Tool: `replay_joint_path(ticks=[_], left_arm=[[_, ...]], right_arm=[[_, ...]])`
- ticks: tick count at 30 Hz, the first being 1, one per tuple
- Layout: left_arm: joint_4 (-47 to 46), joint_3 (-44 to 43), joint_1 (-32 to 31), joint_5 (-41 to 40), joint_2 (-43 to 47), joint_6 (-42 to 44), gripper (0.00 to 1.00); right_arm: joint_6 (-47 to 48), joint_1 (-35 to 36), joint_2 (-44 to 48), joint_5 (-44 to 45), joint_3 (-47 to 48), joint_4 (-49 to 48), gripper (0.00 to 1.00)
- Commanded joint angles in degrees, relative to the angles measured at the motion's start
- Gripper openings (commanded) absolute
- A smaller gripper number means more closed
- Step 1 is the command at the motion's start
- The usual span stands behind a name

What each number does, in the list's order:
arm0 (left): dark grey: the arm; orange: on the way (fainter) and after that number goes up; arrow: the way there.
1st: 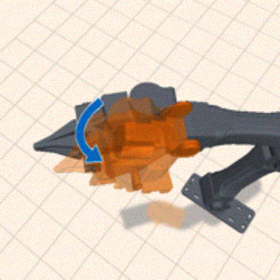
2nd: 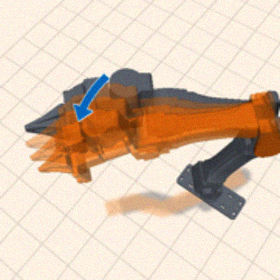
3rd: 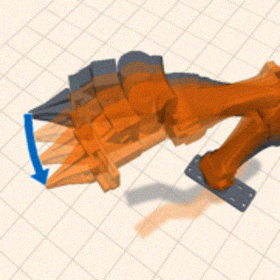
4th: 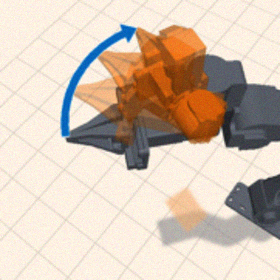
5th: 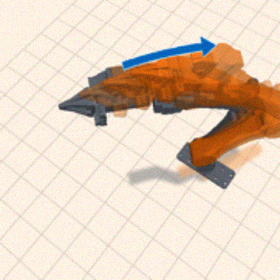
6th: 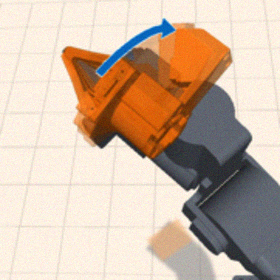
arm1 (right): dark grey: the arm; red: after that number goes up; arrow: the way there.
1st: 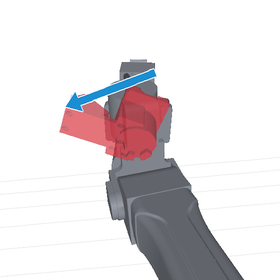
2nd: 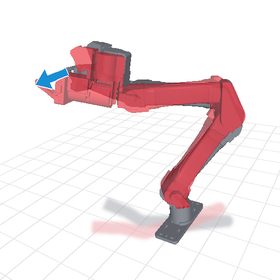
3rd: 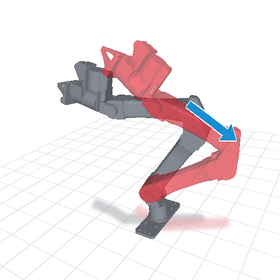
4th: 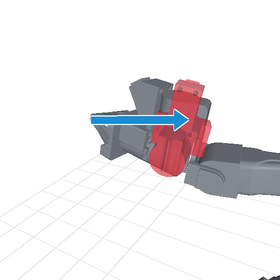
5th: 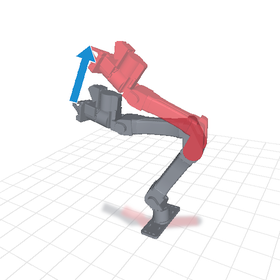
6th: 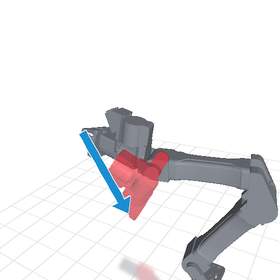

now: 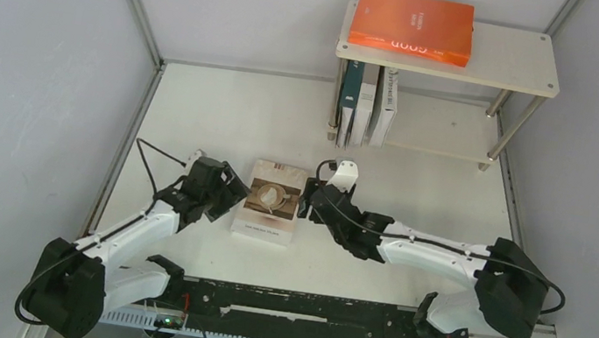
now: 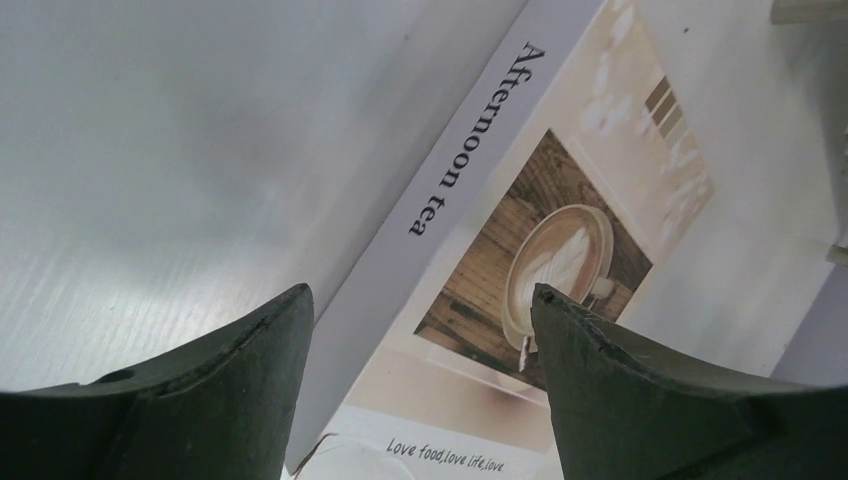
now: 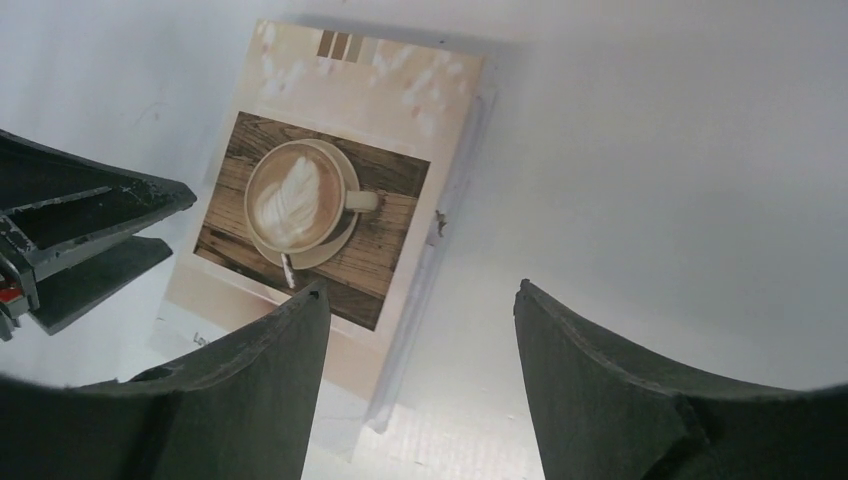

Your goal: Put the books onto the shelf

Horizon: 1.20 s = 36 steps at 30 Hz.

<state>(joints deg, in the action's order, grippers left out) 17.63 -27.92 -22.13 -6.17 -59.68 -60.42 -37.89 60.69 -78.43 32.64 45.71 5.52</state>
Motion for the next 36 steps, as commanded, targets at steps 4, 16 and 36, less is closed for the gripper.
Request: replay_joint_path(ticks=[4,16,36], left_arm=[[-8.9,2.1,2.7,4.3,-0.2,1.2,0.83],[-12.5,3.7,3.4,6.9,-1.3,0.9,0.81],[-15.3,3.8,4.5,11.8,-4.2,3.8,0.8]], right_arm=[[-9.7,-4.0,-4.5,-11.6,-1.1,-11.3,0.72],[-13.3,-6.5,-11.2,-18.2,-2.2,-17.1,0.69],[-16.2,-9.9,-18.7,-25.4,-2.2,-26.4,0.53]])
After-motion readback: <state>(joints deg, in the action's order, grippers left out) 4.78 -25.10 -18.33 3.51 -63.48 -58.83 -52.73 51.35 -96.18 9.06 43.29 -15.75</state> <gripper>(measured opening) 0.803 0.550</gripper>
